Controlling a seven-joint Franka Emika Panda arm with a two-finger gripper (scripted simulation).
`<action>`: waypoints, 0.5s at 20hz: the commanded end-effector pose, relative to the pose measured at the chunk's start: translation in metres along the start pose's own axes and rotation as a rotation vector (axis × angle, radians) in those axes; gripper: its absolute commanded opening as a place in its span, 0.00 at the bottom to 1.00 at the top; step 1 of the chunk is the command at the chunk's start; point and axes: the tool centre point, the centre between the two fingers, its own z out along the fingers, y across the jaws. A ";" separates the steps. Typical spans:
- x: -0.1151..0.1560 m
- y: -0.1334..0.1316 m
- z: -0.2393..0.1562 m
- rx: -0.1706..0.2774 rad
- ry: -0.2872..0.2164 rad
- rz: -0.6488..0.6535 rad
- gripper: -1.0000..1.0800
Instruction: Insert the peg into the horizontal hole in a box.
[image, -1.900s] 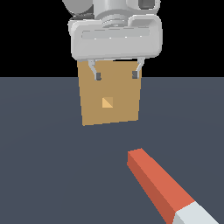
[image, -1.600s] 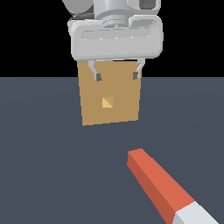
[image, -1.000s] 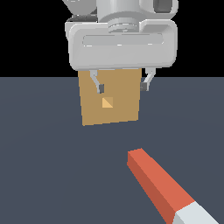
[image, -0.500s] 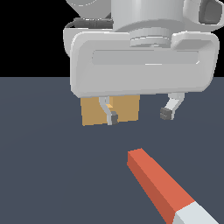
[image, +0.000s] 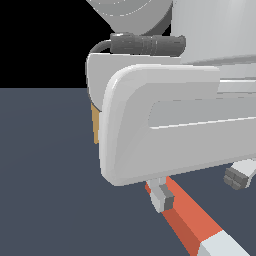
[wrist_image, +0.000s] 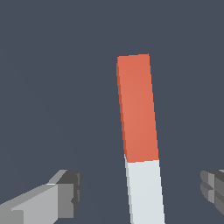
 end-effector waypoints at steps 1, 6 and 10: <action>-0.013 0.004 0.007 0.002 0.001 -0.022 0.96; -0.035 0.011 0.019 0.006 0.003 -0.056 0.96; -0.047 0.015 0.025 0.008 0.003 -0.074 0.96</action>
